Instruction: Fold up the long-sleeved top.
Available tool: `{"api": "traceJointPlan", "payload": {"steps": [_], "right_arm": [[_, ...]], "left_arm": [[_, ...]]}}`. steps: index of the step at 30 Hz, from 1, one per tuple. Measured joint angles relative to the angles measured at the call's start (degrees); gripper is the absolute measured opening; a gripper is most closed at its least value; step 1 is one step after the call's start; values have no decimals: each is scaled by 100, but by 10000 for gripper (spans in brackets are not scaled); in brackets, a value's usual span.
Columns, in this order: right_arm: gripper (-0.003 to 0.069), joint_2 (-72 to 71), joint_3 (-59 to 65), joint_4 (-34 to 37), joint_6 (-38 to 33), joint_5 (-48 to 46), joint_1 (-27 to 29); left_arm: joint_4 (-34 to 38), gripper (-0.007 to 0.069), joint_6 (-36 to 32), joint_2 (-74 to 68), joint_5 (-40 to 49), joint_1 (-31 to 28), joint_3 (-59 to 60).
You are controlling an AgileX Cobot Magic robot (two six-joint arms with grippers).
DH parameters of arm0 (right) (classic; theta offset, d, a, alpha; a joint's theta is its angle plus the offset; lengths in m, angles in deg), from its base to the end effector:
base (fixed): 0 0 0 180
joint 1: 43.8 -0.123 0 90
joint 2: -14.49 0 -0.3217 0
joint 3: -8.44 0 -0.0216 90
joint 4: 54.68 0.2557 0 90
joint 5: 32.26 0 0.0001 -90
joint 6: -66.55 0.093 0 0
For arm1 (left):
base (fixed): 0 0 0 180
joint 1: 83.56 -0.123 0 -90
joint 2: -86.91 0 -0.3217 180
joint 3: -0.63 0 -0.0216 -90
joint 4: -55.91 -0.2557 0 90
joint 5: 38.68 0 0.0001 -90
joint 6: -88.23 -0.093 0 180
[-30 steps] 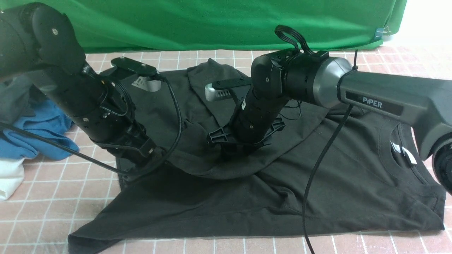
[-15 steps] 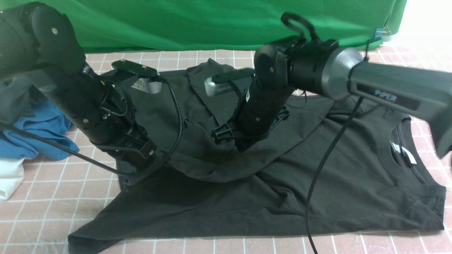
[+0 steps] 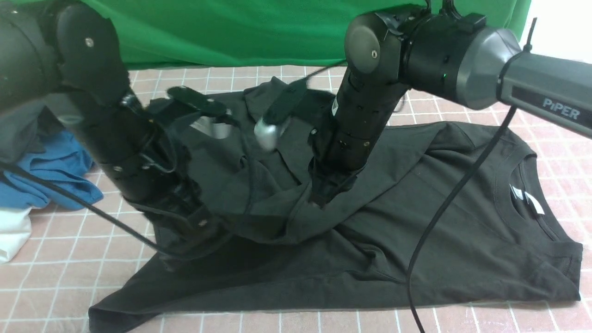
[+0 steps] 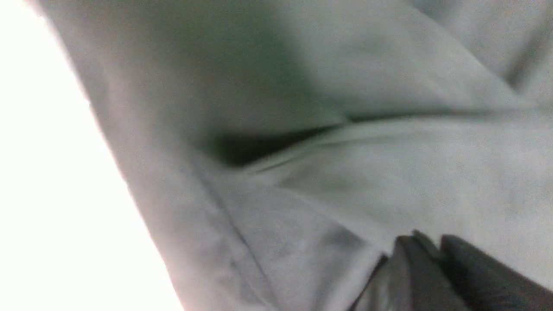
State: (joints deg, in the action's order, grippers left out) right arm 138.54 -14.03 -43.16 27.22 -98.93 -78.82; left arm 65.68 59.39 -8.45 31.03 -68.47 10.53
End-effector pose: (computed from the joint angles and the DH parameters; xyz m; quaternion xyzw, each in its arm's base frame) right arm 0.3621 0.2746 0.2700 -0.5741 0.8068 0.0918 0.1054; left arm 0.2769 -0.0900 0.3054 0.3482 0.9329 -0.0753 0.0531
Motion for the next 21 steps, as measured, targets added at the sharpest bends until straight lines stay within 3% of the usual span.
{"api": "traceJointPlan", "payload": {"steps": [3,4,5,9,14,21], "right_arm": [[282,3,75,373,-1787,474,-5],[303,7,92,402,-1904,519,-5],[384,86,145,482,-2766,890,-5],[498,390,197,483,-3839,1535,1],[503,683,202,477,-4258,1652,1],[490,749,207,436,-3928,1135,1]], "left_arm": [[-176,34,23,0,-79,-113,0],[-181,34,23,0,-111,-120,0],[-181,34,23,0,-179,-125,0],[-86,34,23,-47,-179,-125,0],[-16,34,23,-52,-205,-126,0],[56,34,24,-52,-237,-126,136]]}}
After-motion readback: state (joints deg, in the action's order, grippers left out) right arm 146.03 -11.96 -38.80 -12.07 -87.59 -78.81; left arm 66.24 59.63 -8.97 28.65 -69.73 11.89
